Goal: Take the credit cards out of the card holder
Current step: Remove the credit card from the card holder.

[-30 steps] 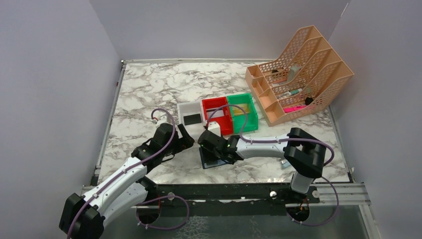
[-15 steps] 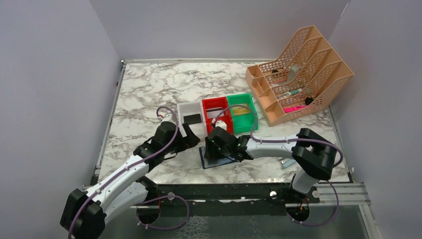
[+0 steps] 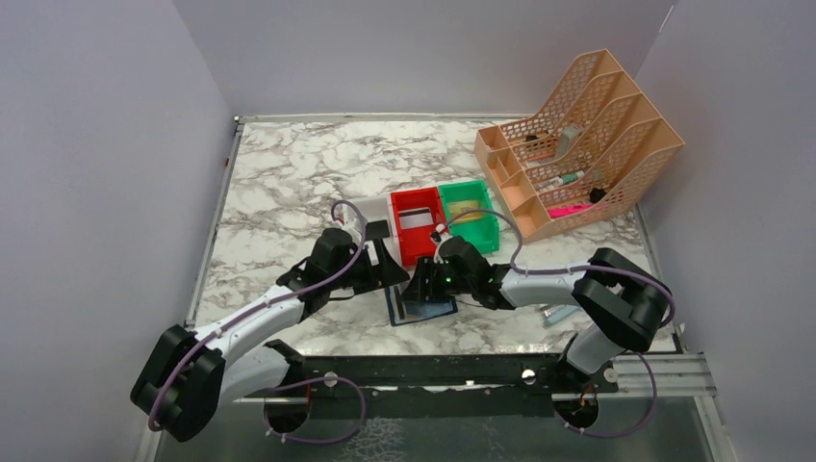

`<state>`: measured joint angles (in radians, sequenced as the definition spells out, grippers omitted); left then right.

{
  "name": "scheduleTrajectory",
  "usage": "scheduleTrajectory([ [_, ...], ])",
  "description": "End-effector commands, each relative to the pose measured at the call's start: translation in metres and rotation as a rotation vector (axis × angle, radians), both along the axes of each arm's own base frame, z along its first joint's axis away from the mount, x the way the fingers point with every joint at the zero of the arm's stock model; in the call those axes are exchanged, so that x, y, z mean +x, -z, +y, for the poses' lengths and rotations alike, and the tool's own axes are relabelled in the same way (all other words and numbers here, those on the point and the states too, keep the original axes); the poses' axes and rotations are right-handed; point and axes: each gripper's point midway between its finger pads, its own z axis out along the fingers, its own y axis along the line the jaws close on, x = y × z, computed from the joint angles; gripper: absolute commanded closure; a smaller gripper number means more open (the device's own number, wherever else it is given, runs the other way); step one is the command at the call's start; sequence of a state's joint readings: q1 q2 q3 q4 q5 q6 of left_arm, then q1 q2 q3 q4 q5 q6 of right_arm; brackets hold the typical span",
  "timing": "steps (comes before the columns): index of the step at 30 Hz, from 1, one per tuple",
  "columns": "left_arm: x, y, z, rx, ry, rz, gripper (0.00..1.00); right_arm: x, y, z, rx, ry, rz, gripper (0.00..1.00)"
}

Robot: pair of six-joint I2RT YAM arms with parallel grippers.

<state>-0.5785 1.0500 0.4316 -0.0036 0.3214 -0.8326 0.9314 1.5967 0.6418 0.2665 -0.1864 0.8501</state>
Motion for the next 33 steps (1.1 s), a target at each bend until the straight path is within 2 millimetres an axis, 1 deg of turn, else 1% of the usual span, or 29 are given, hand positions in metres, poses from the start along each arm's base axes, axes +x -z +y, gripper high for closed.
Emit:
scheduleTrajectory([
  [1, -0.002, -0.013, -0.021, -0.109, 0.066, -0.029, 0.21, -0.021, 0.026, -0.018, -0.046, -0.019, 0.105, 0.48],
  [10, 0.001, 0.014, -0.028, -0.111, -0.006, 0.062, 0.33, -0.02, 0.028, -0.022, -0.048, -0.01, 0.108, 0.48],
  [14, 0.003, 0.022, -0.027, -0.094, -0.046, 0.083, 0.42, -0.02, 0.029, -0.022, -0.048, -0.011, 0.111, 0.48],
  [16, 0.004, 0.024, -0.025, -0.092, -0.067, 0.091, 0.48, -0.021, 0.03, -0.023, -0.049, -0.01, 0.112, 0.48],
  [17, 0.004, 0.024, -0.025, -0.092, -0.074, 0.094, 0.49, -0.021, 0.03, -0.022, -0.048, -0.01, 0.112, 0.48],
  [21, 0.004, 0.025, -0.018, -0.081, -0.108, 0.091, 0.49, -0.021, 0.031, -0.024, -0.047, -0.003, 0.116, 0.48],
  [25, 0.006, 0.024, -0.004, -0.034, -0.165, 0.073, 0.41, -0.021, 0.032, -0.024, -0.047, 0.001, 0.119, 0.48],
  [28, 0.009, 0.018, 0.005, -0.019, -0.211, 0.042, 0.38, -0.022, 0.033, -0.024, -0.047, 0.001, 0.124, 0.48],
  [33, 0.011, 0.009, 0.011, -0.027, -0.239, 0.007, 0.37, -0.022, 0.033, -0.024, -0.051, 0.001, 0.126, 0.48],
])
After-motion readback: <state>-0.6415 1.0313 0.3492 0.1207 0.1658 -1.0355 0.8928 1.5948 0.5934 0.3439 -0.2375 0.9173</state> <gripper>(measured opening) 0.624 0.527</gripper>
